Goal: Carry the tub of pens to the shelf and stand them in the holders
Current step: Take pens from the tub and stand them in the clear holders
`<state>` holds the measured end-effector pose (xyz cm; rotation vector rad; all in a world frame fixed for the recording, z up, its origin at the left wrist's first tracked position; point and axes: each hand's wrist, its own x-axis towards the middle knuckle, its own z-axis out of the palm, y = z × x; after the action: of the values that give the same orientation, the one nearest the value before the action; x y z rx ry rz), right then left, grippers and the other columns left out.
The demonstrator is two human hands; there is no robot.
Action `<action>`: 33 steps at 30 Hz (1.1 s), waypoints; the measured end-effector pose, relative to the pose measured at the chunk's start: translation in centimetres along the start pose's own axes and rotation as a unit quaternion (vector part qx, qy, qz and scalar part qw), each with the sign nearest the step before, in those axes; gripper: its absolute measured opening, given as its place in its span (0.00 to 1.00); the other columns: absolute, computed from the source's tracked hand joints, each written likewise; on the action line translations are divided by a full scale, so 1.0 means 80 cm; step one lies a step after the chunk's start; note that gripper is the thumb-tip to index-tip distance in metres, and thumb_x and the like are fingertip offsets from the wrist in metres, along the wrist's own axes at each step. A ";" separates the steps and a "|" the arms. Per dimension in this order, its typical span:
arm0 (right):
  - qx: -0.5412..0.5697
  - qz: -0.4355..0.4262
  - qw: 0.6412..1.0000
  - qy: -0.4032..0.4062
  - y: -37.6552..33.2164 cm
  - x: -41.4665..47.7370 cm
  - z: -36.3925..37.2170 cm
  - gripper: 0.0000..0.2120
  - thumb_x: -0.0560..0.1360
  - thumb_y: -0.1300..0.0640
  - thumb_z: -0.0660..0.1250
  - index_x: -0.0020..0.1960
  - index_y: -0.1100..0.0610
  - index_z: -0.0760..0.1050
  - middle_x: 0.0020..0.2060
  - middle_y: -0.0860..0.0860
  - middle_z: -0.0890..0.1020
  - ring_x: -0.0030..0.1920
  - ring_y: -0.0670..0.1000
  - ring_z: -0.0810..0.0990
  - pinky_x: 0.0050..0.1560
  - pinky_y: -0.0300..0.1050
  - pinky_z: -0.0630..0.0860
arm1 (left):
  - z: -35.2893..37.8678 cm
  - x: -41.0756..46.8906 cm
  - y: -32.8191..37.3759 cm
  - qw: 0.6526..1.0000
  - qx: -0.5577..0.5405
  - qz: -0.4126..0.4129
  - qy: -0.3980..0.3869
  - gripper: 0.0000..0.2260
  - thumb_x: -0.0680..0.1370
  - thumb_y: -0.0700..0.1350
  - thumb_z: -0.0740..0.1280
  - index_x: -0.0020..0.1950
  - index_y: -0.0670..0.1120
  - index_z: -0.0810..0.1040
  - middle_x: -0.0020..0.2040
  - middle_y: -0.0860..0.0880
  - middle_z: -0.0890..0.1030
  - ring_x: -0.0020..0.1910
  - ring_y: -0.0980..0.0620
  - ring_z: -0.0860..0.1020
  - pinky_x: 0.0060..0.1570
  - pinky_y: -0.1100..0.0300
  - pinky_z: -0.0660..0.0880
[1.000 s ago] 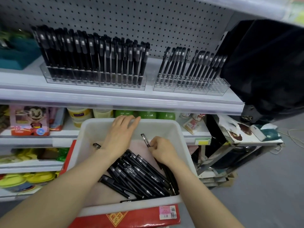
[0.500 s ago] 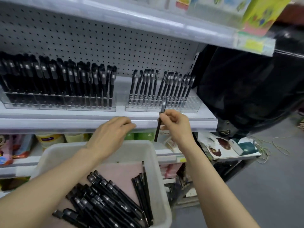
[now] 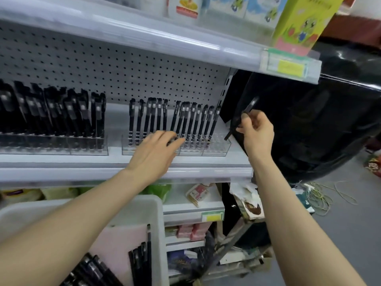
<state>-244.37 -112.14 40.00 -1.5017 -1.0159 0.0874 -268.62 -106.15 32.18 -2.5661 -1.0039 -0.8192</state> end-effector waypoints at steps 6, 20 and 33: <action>-0.002 -0.012 1.000 -0.029 0.014 0.026 0.032 0.03 0.80 0.54 0.64 0.53 0.52 0.74 0.46 0.50 0.83 0.47 0.52 0.83 0.53 0.48 0.80 | 0.011 -0.001 0.001 1.000 0.018 -0.009 0.009 0.24 0.75 0.43 0.71 0.71 0.48 0.71 0.64 0.46 0.76 0.61 0.44 0.73 0.62 0.46 0.72; -0.096 0.005 0.990 -0.103 0.048 0.016 0.058 0.10 0.79 0.56 0.67 0.56 0.61 0.78 0.46 0.54 0.83 0.47 0.54 0.82 0.53 0.50 0.79 | 0.013 -0.004 0.002 1.000 0.013 -0.006 0.021 0.25 0.74 0.39 0.70 0.71 0.47 0.71 0.63 0.45 0.76 0.61 0.43 0.72 0.62 0.44 0.71; -0.160 -0.056 0.985 -0.031 0.030 -0.062 0.062 0.18 0.80 0.59 0.65 0.69 0.57 0.70 0.57 0.52 0.77 0.54 0.49 0.77 0.54 0.40 0.71 | -0.033 -0.056 -0.022 0.998 -0.047 -0.012 0.026 0.23 0.76 0.40 0.70 0.70 0.46 0.72 0.64 0.46 0.75 0.64 0.45 0.71 0.58 0.52 0.74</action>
<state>-249.07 -111.02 34.35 -1.7356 -1.2044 -0.1164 -273.57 -108.38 31.72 -2.6015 -1.0053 -0.9558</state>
